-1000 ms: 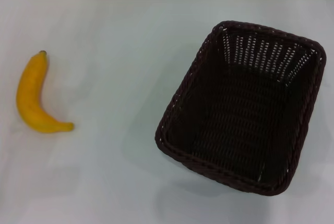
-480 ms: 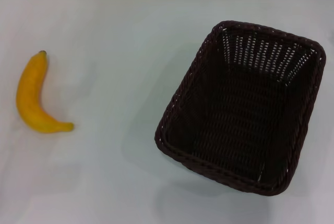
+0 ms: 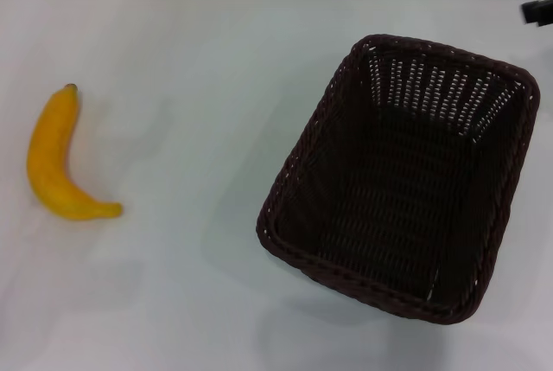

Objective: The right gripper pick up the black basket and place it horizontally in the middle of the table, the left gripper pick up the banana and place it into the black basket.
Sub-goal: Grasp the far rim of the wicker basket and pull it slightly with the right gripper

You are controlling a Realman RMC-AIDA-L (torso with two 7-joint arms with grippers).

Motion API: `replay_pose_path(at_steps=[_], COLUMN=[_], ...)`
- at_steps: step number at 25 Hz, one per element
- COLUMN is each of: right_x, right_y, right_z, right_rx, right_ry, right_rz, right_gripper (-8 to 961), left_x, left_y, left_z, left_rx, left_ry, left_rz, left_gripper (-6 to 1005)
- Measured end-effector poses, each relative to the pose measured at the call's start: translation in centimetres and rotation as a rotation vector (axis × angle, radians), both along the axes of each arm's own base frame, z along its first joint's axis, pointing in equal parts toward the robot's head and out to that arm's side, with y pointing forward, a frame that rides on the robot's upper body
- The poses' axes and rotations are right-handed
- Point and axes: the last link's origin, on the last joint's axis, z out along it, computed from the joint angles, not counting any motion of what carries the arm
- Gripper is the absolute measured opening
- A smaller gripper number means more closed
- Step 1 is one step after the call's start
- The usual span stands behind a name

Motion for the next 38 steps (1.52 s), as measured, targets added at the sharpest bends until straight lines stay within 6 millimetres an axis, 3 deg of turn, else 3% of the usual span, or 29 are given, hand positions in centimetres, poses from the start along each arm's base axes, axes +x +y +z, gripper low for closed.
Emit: replay_pose_path(at_steps=[3, 10, 18, 25, 31, 38], right_x=[-1.6, -2.8, -2.7, -1.1, -0.2, -0.5], right_y=[0.5, 1.5, 2.6, 3.9, 4.2, 4.0], right_z=[-0.5, -1.3, -3.1, -4.9, -6.4, -7.7], right_rx=[-0.101, -0.152, -0.192, -0.196, -0.217, -0.249], right_ry=[0.043, 0.068, 0.071, 0.021, -0.072, -0.098], right_rz=[0.048, 0.098, 0.103, 0.075, 0.045, 0.055], right_gripper=[845, 844, 842, 832, 823, 813], left_x=[0.0, 0.2, 0.6, 0.5, 0.7, 0.6], left_y=[0.0, 0.2, 0.3, 0.2, 0.3, 0.1], left_z=[-0.1, -0.4, -1.0, -1.0, -1.3, -1.3], left_rx=[-0.003, -0.019, -0.047, -0.049, -0.063, -0.061], left_ry=[-0.003, -0.003, 0.005, 0.004, 0.008, 0.008], left_rz=[-0.001, -0.012, -0.026, -0.026, -0.032, -0.033], left_gripper=[868, 867, 867, 866, 865, 864])
